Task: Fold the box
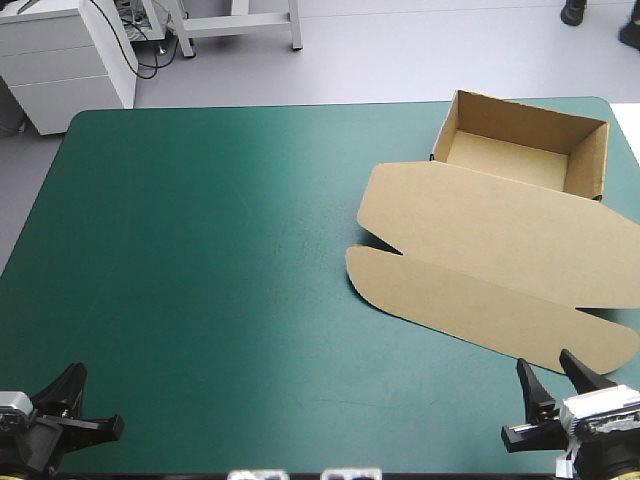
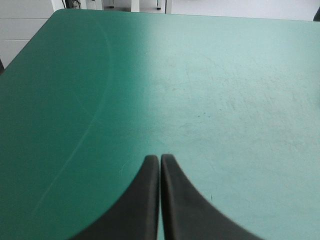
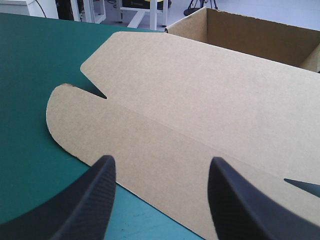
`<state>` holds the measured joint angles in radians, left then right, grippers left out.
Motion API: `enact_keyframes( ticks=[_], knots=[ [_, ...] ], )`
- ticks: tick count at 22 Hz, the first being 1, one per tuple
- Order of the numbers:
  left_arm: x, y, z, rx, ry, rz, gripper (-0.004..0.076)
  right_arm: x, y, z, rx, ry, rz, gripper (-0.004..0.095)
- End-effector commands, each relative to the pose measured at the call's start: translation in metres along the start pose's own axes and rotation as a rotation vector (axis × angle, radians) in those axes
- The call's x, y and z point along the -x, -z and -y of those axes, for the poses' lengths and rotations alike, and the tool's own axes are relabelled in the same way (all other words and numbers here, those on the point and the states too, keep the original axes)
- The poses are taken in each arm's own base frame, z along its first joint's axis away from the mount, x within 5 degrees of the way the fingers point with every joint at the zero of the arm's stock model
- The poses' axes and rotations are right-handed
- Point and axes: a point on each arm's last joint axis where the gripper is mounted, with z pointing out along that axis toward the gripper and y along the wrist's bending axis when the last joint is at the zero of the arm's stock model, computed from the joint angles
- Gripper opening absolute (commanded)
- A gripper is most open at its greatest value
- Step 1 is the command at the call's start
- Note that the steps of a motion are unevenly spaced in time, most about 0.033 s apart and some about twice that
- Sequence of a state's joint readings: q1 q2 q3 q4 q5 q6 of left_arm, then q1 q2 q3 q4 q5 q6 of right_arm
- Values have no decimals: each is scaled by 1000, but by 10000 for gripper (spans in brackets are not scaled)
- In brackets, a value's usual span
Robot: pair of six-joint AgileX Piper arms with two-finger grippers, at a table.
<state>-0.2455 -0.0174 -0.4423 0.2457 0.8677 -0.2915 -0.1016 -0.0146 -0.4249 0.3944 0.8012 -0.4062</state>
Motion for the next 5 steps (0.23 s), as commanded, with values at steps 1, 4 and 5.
enact_keyframes(
  ticks=[1,4,5],
  knots=[
    [12,6,1,-17,0,101,-8,12,8,0,-24,5,110,508],
    [12,6,1,-17,0,101,-8,12,8,0,-24,6,111,508],
    [12,6,1,-17,0,101,-8,12,8,0,-24,6,111,508]
  ],
)
